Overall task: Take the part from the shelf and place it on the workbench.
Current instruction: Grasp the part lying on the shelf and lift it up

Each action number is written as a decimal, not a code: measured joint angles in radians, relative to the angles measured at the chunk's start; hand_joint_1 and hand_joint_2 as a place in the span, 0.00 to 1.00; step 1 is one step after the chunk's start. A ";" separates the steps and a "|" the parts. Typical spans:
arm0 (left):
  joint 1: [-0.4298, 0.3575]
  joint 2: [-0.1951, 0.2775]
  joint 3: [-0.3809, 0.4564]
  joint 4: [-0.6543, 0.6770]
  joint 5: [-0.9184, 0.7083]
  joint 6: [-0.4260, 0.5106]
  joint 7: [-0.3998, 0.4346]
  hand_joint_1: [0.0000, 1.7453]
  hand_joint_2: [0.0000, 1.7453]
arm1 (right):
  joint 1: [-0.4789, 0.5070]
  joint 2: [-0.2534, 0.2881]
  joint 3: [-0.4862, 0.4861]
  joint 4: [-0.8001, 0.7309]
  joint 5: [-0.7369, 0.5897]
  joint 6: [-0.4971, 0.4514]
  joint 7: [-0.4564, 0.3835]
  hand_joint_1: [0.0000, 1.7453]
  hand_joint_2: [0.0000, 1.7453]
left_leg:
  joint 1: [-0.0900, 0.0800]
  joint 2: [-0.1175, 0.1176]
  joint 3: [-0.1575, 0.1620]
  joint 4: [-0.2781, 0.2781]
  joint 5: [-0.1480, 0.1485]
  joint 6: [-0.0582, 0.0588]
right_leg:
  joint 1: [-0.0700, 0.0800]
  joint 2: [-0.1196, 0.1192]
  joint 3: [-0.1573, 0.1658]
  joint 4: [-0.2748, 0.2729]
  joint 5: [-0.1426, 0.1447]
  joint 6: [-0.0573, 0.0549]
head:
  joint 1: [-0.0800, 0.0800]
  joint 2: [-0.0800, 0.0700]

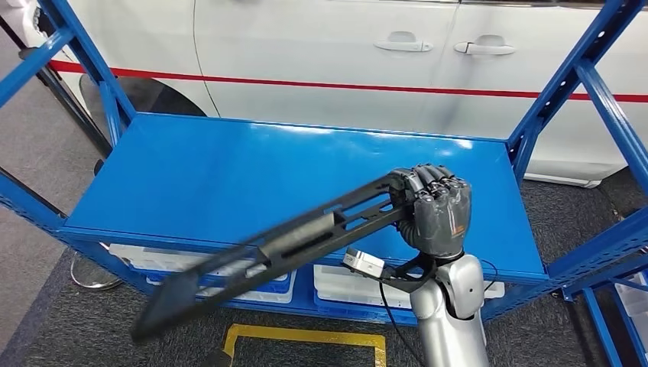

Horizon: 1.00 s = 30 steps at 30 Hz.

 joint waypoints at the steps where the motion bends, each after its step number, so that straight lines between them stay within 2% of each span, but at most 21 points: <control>1: 0.001 -0.001 0.003 0.000 0.005 -0.016 -0.001 0.00 1.00 | 0.001 0.007 0.005 -0.024 -0.010 0.000 -0.015 1.00 1.00 | -0.002 -0.002 -0.001 0.003 -0.003 -0.005 | 0.002 0.000 0.021 -0.047 0.013 -0.005 | 0.000 0.000; 2: 0.002 -0.001 0.006 0.000 0.009 -0.031 -0.002 0.00 1.00 | 0.002 0.014 0.012 -0.047 -0.019 0.001 -0.027 1.00 1.00 | -0.003 -0.002 -0.003 0.005 -0.005 -0.010 | 0.004 0.002 0.031 -0.072 0.016 -0.009 | 0.000 0.000; 5: 0.002 -0.001 0.012 0.000 0.015 -0.061 -0.003 0.00 1.00 | 0.004 0.028 0.040 -0.093 -0.030 0.001 -0.038 1.00 1.00 | -0.001 0.000 -0.003 0.005 -0.009 -0.028 | 0.006 0.006 0.034 -0.080 0.015 -0.022 | 0.000 0.000; 6: 0.002 -0.001 0.013 0.000 0.016 -0.068 -0.003 0.00 1.00 | 0.003 0.030 0.050 -0.106 -0.031 0.001 -0.038 1.00 1.00 | 0.000 0.002 -0.007 0.017 -0.020 -0.033 | 0.004 0.005 0.036 -0.083 0.017 -0.027 | -0.001 0.000; 8: 0.002 -0.002 0.015 0.000 0.019 -0.078 -0.004 0.00 1.00 | -0.002 0.032 0.069 -0.126 -0.030 0.001 -0.037 1.00 1.00 | 0.003 0.006 -0.042 0.099 -0.071 -0.042 | 0.002 0.002 0.040 -0.089 0.018 -0.035 | -0.001 0.000; 10: 0.003 -0.003 0.018 0.000 0.023 -0.086 -0.004 0.00 1.00 | -0.008 0.033 0.081 -0.137 -0.034 0.001 -0.036 1.00 1.00 | 0.004 0.006 -0.104 0.229 -0.129 -0.047 | 0.004 0.000 0.040 -0.088 0.017 -0.039 | -0.001 0.000; 11: 0.004 -0.004 0.020 0.000 0.025 -0.090 -0.004 0.00 1.00 | -0.011 0.033 0.085 -0.140 -0.039 0.001 -0.036 1.00 1.00 | 0.004 0.007 -0.124 0.270 -0.138 -0.049 | 0.005 0.000 0.040 -0.087 0.017 -0.039 | -0.001 0.000; 12: 0.006 -0.005 0.022 0.000 0.027 -0.094 -0.004 0.00 1.00 | -0.015 0.033 0.088 -0.142 -0.045 0.001 -0.036 1.00 1.00 | 0.004 0.007 -0.129 0.279 -0.129 -0.049 | 0.005 0.000 0.040 -0.086 0.016 -0.040 | -0.001 0.000; 13: 0.006 -0.005 0.023 0.000 0.029 -0.098 -0.005 0.00 1.00 | -0.019 0.033 0.091 -0.146 -0.053 0.001 -0.036 1.00 1.00 | 0.004 0.007 -0.112 0.243 -0.099 -0.047 | 0.005 0.000 0.041 -0.085 0.016 -0.040 | -0.001 0.000; 14: 0.006 -0.005 0.024 0.000 0.029 -0.101 -0.005 0.00 1.00 | -0.024 0.033 0.093 -0.149 -0.060 0.001 -0.035 1.00 1.00 | 0.004 0.007 -0.084 0.182 -0.063 -0.044 | 0.005 0.001 0.042 -0.085 0.015 -0.039 | -0.001 0.000; 16: 0.006 -0.005 0.024 0.000 0.025 -0.103 -0.006 0.00 1.00 | -0.032 0.034 0.098 -0.158 -0.071 0.001 -0.032 1.00 1.00 | 0.001 0.006 -0.023 0.054 -0.014 -0.034 | 0.006 0.002 0.043 -0.083 0.014 -0.034 | -0.001 0.000; 18: 0.009 -0.007 0.025 0.000 0.013 -0.096 -0.002 0.00 1.00 | -0.035 0.034 0.105 -0.165 -0.073 0.002 -0.027 1.00 1.00 | -0.004 0.005 -0.002 0.005 -0.007 -0.025 | 0.008 0.002 0.041 -0.084 0.016 -0.025 | -0.001 0.000; 20: 0.014 -0.008 0.024 0.001 -0.003 -0.083 0.006 0.00 1.00 | -0.035 0.034 0.111 -0.168 -0.068 0.002 -0.024 1.00 1.00 | -0.005 0.005 -0.002 -0.002 0.000 -0.016 | 0.009 0.003 0.040 -0.086 0.018 -0.015 | -0.001 0.000; 22: 0.016 -0.012 0.022 0.001 -0.013 -0.074 0.013 0.00 1.00 | -0.035 0.034 0.115 -0.171 -0.063 0.002 -0.023 1.00 1.00 | 0.000 0.006 0.002 -0.012 0.008 -0.005 | 0.009 0.003 0.032 -0.065 0.001 -0.005 | 0.000 0.000; 23: 0.015 -0.014 0.021 0.001 -0.015 -0.072 0.015 0.00 1.00 | -0.035 0.034 0.115 -0.172 -0.061 0.002 -0.023 1.00 1.00 | 0.002 0.006 0.003 -0.016 0.011 0.000 | 0.009 0.003 0.017 -0.030 -0.022 -0.002 | 0.000 0.000; 25: 0.015 -0.016 0.020 0.001 -0.020 -0.071 0.018 0.00 1.00 | -0.035 0.034 0.116 -0.173 -0.059 0.002 -0.023 1.00 1.00 | 0.001 0.008 0.002 -0.016 0.012 0.004 | 0.008 0.002 -0.036 0.084 -0.080 0.004 | 0.000 0.000; 26: 0.016 -0.016 0.019 0.002 -0.021 -0.074 0.019 0.00 1.00 | -0.034 0.034 0.116 -0.173 -0.056 0.002 -0.023 1.00 1.00 | 0.000 0.008 0.001 -0.015 0.011 0.006 | 0.008 0.002 -0.061 0.135 -0.098 0.004 | 0.000 0.000; 27: 0.017 -0.016 0.018 0.002 -0.022 -0.078 0.019 0.00 1.00 | -0.033 0.034 0.116 -0.173 -0.052 0.002 -0.023 1.00 1.00 | -0.001 0.008 0.000 -0.013 0.011 0.006 | 0.008 0.001 -0.073 0.159 -0.098 0.004 | 0.000 0.000; 28: 0.017 -0.017 0.018 0.002 -0.020 -0.085 0.019 0.00 1.00 | -0.032 0.033 0.116 -0.173 -0.049 0.002 -0.023 1.00 1.00 | -0.001 0.008 0.000 -0.011 0.010 0.006 | 0.008 0.001 -0.067 0.148 -0.081 0.002 | 0.000 0.000; 29: 0.017 -0.018 0.018 0.002 -0.018 -0.093 0.020 0.00 1.00 | -0.030 0.033 0.116 -0.173 -0.046 0.002 -0.023 1.00 1.00 | -0.001 0.008 0.000 -0.009 0.008 0.006 | 0.008 0.001 -0.046 0.106 -0.051 -0.001 | 0.000 0.000; 30: 0.017 -0.020 0.018 0.002 -0.015 -0.101 0.022 0.00 1.00 | -0.029 0.033 0.116 -0.174 -0.044 0.002 -0.023 1.00 1.00 | -0.001 0.007 0.000 -0.007 0.006 0.005 | 0.009 0.001 -0.015 0.042 -0.022 -0.006 | 0.000 0.000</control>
